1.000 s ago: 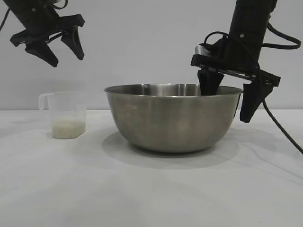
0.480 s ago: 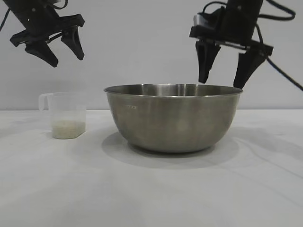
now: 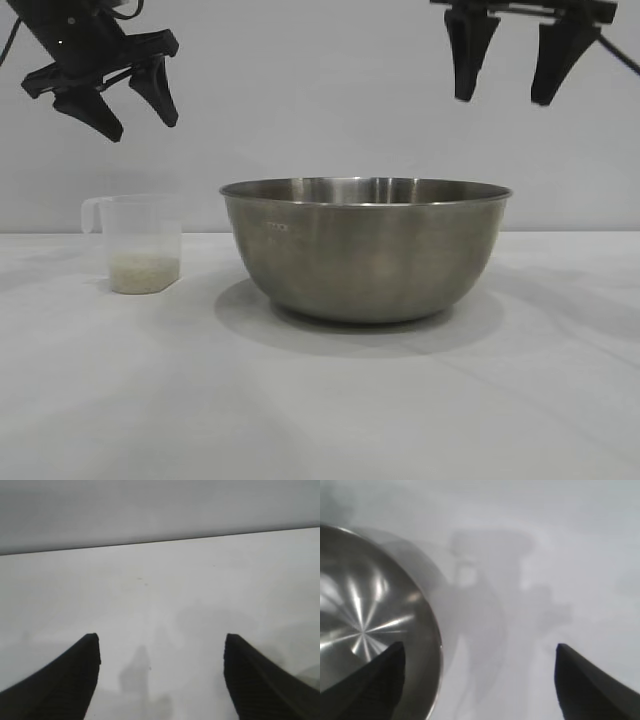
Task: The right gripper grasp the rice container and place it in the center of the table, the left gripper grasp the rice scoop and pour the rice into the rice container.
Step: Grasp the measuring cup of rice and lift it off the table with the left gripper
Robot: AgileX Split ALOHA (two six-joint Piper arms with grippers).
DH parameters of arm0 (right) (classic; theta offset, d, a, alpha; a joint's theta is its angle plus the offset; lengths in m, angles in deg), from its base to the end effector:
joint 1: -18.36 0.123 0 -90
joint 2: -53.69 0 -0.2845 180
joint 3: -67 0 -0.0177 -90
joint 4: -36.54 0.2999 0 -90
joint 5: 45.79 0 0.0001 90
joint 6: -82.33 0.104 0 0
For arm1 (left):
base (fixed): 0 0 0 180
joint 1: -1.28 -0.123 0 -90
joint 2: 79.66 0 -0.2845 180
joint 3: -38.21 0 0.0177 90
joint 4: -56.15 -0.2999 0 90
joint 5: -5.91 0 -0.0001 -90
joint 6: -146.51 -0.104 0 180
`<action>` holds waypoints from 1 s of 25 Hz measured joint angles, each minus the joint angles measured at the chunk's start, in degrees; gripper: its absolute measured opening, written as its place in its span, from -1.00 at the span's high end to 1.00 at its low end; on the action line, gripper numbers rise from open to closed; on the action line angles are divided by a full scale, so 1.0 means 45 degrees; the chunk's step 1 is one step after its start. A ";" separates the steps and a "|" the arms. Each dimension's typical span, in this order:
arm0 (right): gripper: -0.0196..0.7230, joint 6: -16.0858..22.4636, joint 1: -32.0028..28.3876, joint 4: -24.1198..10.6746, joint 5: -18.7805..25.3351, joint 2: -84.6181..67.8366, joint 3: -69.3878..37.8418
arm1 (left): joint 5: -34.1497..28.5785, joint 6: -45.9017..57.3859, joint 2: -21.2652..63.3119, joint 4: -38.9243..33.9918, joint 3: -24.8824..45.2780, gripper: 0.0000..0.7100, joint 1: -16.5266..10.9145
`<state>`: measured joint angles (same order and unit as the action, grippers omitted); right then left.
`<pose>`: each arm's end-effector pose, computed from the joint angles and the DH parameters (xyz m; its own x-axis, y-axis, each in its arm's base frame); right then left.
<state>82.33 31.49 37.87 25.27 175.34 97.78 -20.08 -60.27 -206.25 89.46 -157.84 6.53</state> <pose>0.4685 0.1116 0.2795 -0.9275 -0.2086 -0.3101 -0.2268 0.9737 0.0232 0.5262 -0.0735 0.1943 -0.6914 -0.0009 -0.7224 0.2197 0.9524 -0.2114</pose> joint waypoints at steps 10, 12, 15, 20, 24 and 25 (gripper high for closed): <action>-0.46 -0.0107 -0.2593 -0.0003 0.0030 -0.0968 -0.1001 | 0.0000 0.0000 0.0000 0.0000 0.0000 -0.53 0.0000; -0.46 -0.0338 -0.3060 -0.0003 0.0030 -0.1379 -0.1626 | 0.0000 0.0000 0.0000 0.0000 0.0000 -0.53 0.0000; -0.46 -0.0653 -0.3572 -0.0003 0.0030 -0.2184 -0.2709 | 0.0000 0.0000 0.0000 0.0000 0.0000 -0.53 0.0000; -0.46 -0.0798 -0.3827 0.0100 0.0030 -0.3876 -0.4127 | 0.0000 0.0000 0.0000 0.0000 0.0000 -0.53 0.0000; -0.46 -0.0820 -0.3827 0.0152 0.0030 -0.5433 -0.5226 | 0.0000 0.0000 0.0000 0.0000 0.0000 -0.53 0.0000; -0.46 -0.0820 -0.3827 0.0152 0.0030 -0.5882 -0.5582 | 0.0000 0.0000 0.0000 0.0000 0.0000 -0.53 0.0000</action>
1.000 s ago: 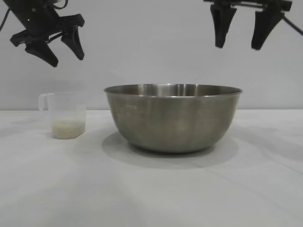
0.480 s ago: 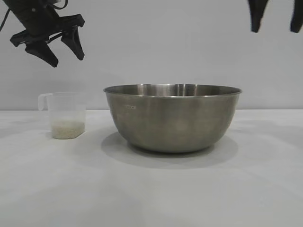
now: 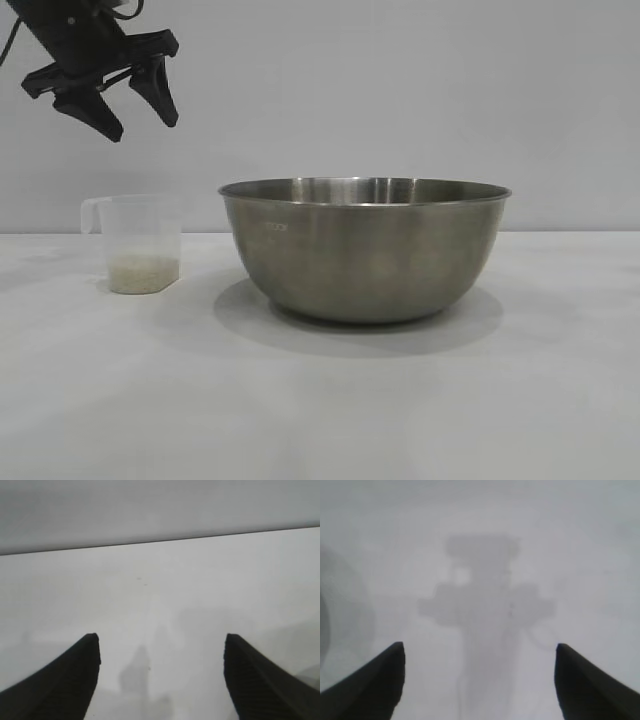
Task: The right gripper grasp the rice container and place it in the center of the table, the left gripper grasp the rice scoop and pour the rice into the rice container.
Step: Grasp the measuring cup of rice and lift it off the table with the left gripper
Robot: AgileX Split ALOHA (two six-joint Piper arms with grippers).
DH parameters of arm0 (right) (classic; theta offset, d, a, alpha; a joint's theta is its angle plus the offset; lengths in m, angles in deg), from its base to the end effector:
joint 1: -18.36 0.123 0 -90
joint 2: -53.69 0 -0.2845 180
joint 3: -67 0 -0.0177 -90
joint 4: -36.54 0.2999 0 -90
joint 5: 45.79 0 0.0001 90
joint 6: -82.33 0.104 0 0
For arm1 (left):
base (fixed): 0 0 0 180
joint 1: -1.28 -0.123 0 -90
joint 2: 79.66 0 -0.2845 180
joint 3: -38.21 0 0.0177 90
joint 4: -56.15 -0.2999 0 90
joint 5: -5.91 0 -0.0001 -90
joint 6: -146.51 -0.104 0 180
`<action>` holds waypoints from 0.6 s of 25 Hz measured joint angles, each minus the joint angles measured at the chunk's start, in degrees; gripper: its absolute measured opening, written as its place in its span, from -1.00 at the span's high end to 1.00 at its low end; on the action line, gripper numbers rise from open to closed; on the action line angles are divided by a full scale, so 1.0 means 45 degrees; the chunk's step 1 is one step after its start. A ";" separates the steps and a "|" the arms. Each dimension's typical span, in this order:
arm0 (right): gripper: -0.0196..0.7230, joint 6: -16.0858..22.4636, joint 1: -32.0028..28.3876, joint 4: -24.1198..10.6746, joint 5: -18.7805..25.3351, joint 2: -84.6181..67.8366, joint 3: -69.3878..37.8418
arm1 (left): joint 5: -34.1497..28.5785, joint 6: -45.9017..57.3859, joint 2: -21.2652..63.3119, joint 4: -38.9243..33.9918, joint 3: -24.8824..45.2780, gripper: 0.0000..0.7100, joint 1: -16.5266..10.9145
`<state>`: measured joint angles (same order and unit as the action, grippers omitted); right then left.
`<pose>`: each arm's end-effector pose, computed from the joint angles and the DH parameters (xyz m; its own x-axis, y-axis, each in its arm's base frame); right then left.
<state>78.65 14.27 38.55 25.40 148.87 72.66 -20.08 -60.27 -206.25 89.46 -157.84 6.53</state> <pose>0.3590 -0.0222 0.3284 -0.9433 0.0145 -0.3317 0.0105 0.9998 0.0138 0.5262 -0.0735 0.1943 -0.6914 -0.0009 -0.7224 0.2197 0.9524 -0.2114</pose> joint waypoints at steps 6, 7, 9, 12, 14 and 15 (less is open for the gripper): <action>-0.46 -0.0004 0.0000 0.0000 0.0000 -0.2866 -0.2606 | 0.0000 0.0000 0.0000 0.0000 0.0000 -0.53 0.0000; -0.46 -0.0004 0.0000 0.0000 -0.0035 -0.3429 -0.3117 | 0.0000 0.0000 0.0000 0.0000 0.0000 -0.53 0.0000; -0.46 0.0055 0.0000 0.0026 -0.0338 -0.4586 -0.4066 | 0.0000 0.0000 0.0000 0.0000 0.0000 -0.53 0.0000; -0.46 0.0189 0.0000 0.0078 -0.0799 -0.6236 -0.5500 | 0.0000 0.0000 0.0000 0.0000 0.0000 -0.53 0.0000; -0.46 0.0214 0.0000 0.0084 -0.0896 -0.7273 -0.6462 | 0.0000 0.0000 0.0000 0.0000 0.0000 -0.53 0.0000; -0.46 0.0224 0.0000 0.0084 -0.0963 -0.7835 -0.6930 | 0.0000 0.0000 0.0000 0.0000 0.0000 -0.53 0.0000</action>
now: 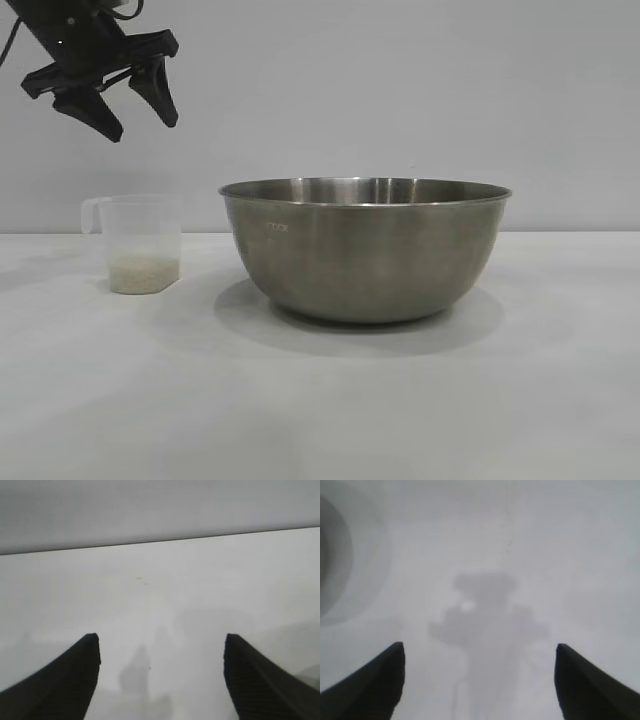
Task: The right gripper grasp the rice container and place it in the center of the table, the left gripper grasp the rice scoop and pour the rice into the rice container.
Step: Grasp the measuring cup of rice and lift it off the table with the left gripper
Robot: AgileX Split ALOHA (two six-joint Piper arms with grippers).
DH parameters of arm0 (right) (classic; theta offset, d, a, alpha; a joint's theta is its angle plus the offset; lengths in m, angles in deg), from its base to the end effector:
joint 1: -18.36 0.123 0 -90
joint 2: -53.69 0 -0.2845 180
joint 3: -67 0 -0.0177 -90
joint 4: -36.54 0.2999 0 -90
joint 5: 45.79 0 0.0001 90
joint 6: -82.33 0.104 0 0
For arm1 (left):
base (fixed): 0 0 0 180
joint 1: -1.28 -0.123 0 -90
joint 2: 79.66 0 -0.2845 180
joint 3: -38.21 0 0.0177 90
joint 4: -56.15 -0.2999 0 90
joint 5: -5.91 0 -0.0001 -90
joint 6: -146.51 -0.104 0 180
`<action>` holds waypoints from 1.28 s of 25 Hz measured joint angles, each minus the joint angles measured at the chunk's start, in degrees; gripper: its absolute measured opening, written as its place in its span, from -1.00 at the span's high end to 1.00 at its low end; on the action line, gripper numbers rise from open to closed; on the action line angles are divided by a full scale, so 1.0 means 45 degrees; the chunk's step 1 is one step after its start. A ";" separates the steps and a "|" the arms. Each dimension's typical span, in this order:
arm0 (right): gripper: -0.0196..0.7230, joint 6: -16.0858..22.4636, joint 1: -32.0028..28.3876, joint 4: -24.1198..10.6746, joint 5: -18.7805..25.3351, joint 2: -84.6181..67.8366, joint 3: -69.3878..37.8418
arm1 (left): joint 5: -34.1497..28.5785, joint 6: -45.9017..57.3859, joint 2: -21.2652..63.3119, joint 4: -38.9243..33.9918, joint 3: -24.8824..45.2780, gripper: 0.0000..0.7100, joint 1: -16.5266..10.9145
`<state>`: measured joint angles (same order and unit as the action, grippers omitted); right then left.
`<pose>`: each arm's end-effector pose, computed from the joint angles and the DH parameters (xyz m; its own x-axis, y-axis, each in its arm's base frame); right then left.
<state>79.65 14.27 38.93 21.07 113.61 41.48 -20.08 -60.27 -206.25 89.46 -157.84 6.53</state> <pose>0.2030 -0.0105 0.3186 -0.8842 0.0328 -0.4659 0.0266 0.9994 0.0198 0.5262 -0.0735 0.1943 -0.6914 -0.0009 -0.7224 0.2197 0.9524 -0.2114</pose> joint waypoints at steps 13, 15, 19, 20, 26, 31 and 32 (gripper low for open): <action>-0.46 0.0222 0.0000 0.0000 -0.1458 -0.6009 -0.4722 | 0.0000 0.0000 0.0000 0.0000 0.0000 -0.53 0.0000; -0.46 0.0410 0.0000 -0.0027 -0.1411 -0.6832 -0.4905 | 0.0000 0.0000 0.0000 0.0000 0.0000 -0.53 0.0000; -0.46 0.0470 0.0000 -0.0094 -0.1084 -0.8270 -0.4927 | 0.0000 0.0000 0.0000 0.0000 0.0000 -0.53 0.0000; -0.46 0.0491 0.0000 -0.0094 -0.0906 -0.8539 -0.4927 | 0.0000 0.0000 0.0000 0.0000 0.0000 -0.53 0.0000; -0.46 0.0491 0.0000 -0.0094 -0.0742 -1.0380 -0.5037 | 0.0000 0.0000 0.0000 0.0000 0.0000 -0.53 0.0000; -0.46 0.0500 0.0000 -0.0094 -0.0589 -1.1564 -0.5121 | 0.0000 0.0000 0.0000 0.0000 0.0000 -0.53 0.0000; -0.46 0.0500 0.0000 -0.0102 -0.0528 -1.1702 -0.5127 | 0.0000 0.0000 0.0000 0.0000 0.0000 -0.53 0.0000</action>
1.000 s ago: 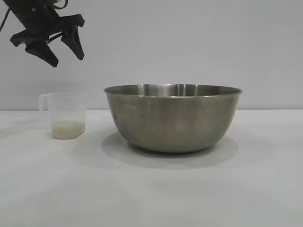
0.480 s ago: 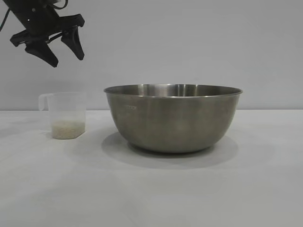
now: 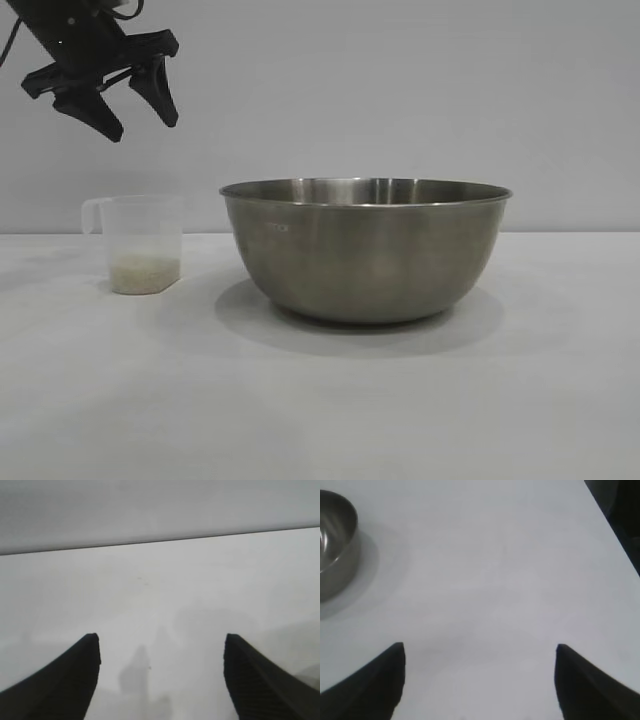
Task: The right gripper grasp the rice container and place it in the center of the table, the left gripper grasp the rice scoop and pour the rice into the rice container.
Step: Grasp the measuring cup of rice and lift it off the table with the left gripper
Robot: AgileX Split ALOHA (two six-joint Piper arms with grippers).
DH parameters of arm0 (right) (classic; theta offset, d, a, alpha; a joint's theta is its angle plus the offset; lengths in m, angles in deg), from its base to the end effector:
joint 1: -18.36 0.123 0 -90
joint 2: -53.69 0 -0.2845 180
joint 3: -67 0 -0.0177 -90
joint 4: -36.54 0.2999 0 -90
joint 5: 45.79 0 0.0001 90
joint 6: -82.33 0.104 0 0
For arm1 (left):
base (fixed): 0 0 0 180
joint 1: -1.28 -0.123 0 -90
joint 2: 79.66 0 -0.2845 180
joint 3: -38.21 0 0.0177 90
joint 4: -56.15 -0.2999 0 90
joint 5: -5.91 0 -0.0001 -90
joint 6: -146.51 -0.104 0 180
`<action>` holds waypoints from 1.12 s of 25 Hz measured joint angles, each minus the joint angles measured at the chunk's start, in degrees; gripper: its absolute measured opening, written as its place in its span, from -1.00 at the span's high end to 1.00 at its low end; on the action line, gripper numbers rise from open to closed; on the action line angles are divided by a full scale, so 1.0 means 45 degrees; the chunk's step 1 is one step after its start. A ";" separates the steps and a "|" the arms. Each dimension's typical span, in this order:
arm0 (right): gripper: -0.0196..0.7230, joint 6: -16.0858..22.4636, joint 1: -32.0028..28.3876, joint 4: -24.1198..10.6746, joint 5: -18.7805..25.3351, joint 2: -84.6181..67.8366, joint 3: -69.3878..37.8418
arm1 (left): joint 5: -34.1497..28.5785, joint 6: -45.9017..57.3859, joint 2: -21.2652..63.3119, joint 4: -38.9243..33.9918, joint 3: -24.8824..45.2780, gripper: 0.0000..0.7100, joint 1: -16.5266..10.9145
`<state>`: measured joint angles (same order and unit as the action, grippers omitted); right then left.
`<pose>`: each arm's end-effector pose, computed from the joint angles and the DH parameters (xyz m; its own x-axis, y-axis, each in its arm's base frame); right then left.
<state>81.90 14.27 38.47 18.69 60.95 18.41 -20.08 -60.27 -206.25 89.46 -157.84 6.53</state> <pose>0.0458 -0.0001 0.2894 -0.5032 0.0430 -0.8631 0.0487 0.9986 0.0214 0.5262 -0.0735 0.1943 -0.6914 -0.0009 -0.7224 0.2197 0.9524 -0.2114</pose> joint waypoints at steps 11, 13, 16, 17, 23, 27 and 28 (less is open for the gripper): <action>-0.46 0.0000 0.0160 -0.0022 0.0157 -0.0085 -0.0123 | -0.0022 0.0000 0.0000 0.0000 0.0000 -0.53 0.0000; -0.46 0.0000 0.0387 -0.0022 0.0157 -0.0085 -0.0123 | -0.0022 0.0000 0.0000 0.0000 0.0000 -0.53 0.0000; -0.46 -0.0026 0.0820 -0.0022 0.0157 -0.0085 -0.0123 | -0.0022 0.0000 0.0000 0.0000 0.0000 -0.53 0.0000; -0.46 -0.0047 0.0994 -0.0022 0.0157 -0.0085 -0.0123 | -0.0022 0.0000 0.0000 0.0000 0.0000 -0.53 0.0000; -0.46 -0.0047 0.1551 -0.0022 0.0157 -0.0085 -0.0123 | -0.0022 0.0000 0.0000 0.0000 0.0000 -0.53 0.0000; -0.46 -0.0047 0.1551 -0.0022 0.0157 -0.0085 -0.0123 | -0.0022 0.0000 0.0000 0.0000 0.0000 -0.53 0.0000; -0.46 -0.0047 0.1551 -0.0022 0.0157 -0.0085 -0.0123 | -0.0022 0.0000 0.0000 0.0000 0.0000 -0.53 0.0000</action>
<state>81.69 21.24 38.37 19.40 60.57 17.85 -20.18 -60.27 -206.25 89.46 -157.84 6.53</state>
